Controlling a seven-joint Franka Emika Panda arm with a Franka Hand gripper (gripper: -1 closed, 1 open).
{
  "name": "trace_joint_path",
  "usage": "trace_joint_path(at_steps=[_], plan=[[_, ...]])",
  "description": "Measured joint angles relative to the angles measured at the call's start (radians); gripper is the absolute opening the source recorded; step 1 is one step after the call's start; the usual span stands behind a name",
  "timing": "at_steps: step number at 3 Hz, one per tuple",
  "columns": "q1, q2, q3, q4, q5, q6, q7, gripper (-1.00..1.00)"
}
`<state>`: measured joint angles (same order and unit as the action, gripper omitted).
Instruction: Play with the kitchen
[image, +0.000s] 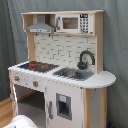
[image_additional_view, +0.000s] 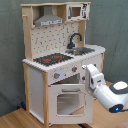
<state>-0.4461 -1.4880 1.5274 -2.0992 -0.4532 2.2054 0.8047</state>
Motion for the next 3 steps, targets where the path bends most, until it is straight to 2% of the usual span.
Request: trace_joint_path(at_steps=[1,3], plan=[[0.015,0.006,-0.049,-0.007,0.000,0.000,-0.110,1.00],[0.046,0.017,-0.120,-0.036,0.000,0.000,-0.296,1.00]])
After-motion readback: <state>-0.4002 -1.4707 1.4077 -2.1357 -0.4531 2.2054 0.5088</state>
